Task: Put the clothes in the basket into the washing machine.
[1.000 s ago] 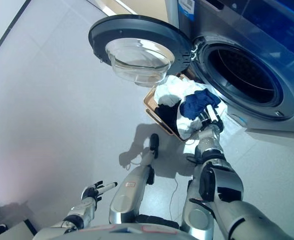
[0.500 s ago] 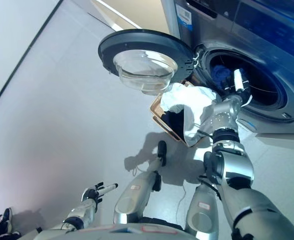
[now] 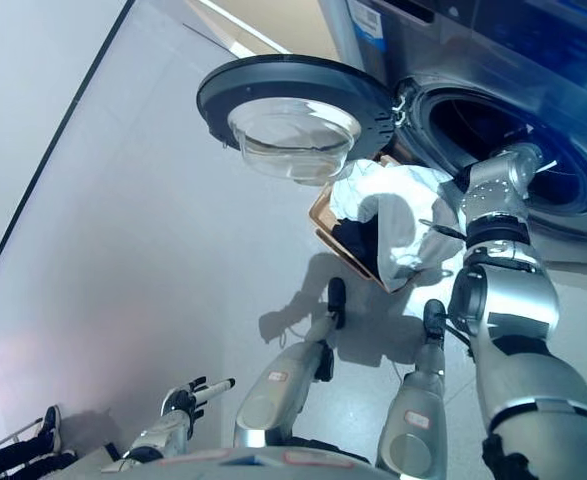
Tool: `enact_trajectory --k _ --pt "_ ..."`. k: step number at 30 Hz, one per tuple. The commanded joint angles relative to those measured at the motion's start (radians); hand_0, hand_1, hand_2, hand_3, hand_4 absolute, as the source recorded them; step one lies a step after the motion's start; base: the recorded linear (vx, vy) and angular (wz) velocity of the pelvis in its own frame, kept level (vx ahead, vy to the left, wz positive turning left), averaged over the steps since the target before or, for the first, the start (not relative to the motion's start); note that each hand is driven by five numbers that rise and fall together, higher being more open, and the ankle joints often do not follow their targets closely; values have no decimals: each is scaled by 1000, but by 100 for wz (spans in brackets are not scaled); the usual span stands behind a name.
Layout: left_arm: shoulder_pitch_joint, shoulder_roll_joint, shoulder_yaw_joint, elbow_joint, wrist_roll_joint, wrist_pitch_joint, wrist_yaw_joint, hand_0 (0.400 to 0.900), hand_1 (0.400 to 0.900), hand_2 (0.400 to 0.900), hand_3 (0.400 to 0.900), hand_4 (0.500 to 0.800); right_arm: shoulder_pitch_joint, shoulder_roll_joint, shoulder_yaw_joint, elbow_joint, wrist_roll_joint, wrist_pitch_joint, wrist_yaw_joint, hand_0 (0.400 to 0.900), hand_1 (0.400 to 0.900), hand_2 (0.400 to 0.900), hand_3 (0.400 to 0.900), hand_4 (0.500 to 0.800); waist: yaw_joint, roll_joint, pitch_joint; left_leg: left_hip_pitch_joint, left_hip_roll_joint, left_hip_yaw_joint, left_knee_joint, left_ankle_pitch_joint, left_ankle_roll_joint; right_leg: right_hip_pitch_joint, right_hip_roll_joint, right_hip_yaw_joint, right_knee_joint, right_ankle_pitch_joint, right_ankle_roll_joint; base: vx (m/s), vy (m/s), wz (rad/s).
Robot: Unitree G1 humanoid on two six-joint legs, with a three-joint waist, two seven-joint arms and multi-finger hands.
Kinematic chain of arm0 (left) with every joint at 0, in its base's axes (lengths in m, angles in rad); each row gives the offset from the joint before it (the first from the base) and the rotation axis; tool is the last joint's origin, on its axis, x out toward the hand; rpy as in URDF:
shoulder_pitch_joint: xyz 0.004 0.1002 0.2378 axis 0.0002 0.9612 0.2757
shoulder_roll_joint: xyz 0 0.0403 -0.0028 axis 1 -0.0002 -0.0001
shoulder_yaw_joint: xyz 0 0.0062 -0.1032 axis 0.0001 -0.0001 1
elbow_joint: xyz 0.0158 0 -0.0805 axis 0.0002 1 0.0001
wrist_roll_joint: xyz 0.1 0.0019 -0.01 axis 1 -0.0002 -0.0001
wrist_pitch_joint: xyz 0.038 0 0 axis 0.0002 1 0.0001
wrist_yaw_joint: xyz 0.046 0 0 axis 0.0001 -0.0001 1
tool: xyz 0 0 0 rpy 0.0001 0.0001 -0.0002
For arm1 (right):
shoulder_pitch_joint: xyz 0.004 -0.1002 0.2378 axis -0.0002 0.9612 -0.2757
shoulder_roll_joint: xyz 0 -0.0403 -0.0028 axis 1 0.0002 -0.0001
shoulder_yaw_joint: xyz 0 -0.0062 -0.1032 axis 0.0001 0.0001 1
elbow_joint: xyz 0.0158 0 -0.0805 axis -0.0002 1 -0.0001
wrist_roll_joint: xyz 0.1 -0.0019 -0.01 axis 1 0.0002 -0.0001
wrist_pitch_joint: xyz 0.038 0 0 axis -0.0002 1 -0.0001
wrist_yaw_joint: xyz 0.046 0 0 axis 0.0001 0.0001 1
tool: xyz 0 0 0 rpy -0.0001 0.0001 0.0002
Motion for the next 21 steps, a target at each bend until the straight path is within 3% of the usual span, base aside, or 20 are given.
enact_trajectory --k 1,14,21 --pt "13 -15 -28 49 -7 -4 22 900 900 900 900 800 -169 -35 107 -16 0 -41 37 900 900 900 900 800 0 87 -20 -44 15 -53 -2 -110 -8 80 52 -60 2 -78 -84 89 38 -12" --pt "16 -29 -16 46 -2 0 18 900 900 900 900 800 -66 20 71 6 0 -17 74 900 900 900 900 800 -13 79 -53 -26 10 -53 -2 -109 -11 86 52 -39 2 -78 -82 34 31 -6" --pt "2 -33 -19 54 3 1 9 900 900 900 900 800 80 34 65 60 -53 36 105 900 900 900 900 800 -21 51 -74 4 4 -53 -2 -110 -11 103 52 -38 2 -86 -87 -8 3 0"
